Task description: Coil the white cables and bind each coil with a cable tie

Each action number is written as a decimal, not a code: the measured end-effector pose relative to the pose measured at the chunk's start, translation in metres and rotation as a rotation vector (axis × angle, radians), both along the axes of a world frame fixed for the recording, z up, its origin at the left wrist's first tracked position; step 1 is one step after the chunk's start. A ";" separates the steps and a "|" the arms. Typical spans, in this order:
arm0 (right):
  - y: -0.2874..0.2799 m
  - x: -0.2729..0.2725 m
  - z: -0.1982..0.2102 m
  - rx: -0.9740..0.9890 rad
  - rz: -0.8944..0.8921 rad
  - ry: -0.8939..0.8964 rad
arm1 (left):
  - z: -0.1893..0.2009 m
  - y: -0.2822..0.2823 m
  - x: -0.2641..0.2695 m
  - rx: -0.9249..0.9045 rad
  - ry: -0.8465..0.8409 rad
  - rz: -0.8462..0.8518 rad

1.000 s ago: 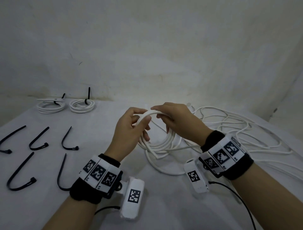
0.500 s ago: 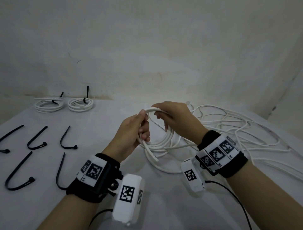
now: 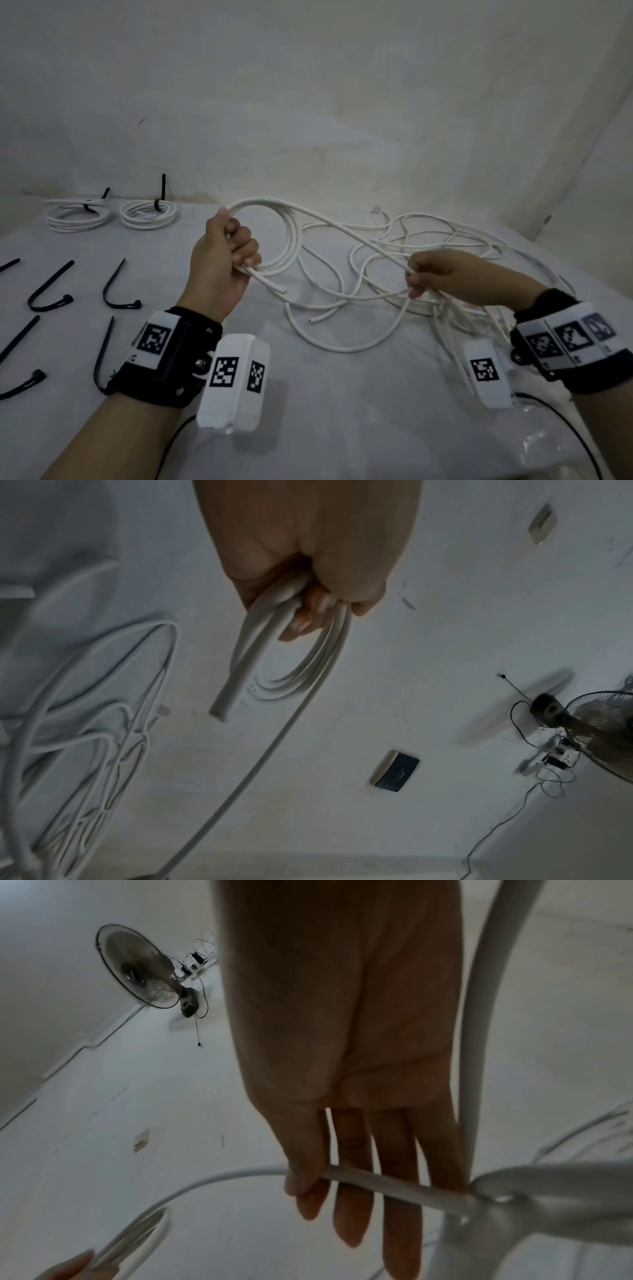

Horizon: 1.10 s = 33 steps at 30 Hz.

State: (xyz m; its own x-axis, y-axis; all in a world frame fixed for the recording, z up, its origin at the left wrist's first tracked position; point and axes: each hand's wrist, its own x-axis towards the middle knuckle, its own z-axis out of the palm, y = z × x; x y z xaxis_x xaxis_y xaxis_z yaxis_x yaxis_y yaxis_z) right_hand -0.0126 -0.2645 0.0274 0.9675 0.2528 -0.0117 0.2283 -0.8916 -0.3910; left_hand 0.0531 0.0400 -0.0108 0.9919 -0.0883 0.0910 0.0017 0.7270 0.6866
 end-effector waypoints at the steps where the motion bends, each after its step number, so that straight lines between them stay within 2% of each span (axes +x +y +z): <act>1: -0.003 0.002 0.005 -0.020 -0.002 -0.036 | 0.000 0.000 0.000 -0.008 0.001 0.008; 6: -0.011 0.021 0.031 -0.009 -0.082 -0.464 | 0.000 0.004 0.002 -0.042 -0.001 0.054; 8: -0.008 0.030 0.036 -0.022 -0.092 -0.565 | 0.000 0.004 0.002 -0.054 -0.005 0.068; 11: -0.001 0.042 0.031 0.003 -0.093 -0.561 | 0.000 0.005 0.003 -0.089 0.000 0.057; 17: 0.016 0.039 -0.016 0.070 0.002 -0.311 | -0.002 0.009 0.006 -0.128 0.011 0.045; 21: 0.023 0.029 -0.030 -0.003 0.114 -0.338 | -0.001 0.009 0.006 -0.161 0.000 0.097; 25: 0.030 0.022 -0.038 -0.199 0.277 -0.321 | -0.001 0.009 0.005 -0.170 -0.010 0.155; 27: 0.038 0.016 -0.039 -0.335 0.343 -0.431 | -0.002 0.007 0.004 -0.152 -0.017 0.177; 29: 0.051 0.009 -0.037 -0.449 0.414 -0.622 | -0.002 0.003 0.002 -0.132 -0.025 0.186; 33: 0.078 0.001 -0.027 -0.433 0.569 -0.804 | -0.003 -0.006 -0.003 -0.056 -0.054 0.197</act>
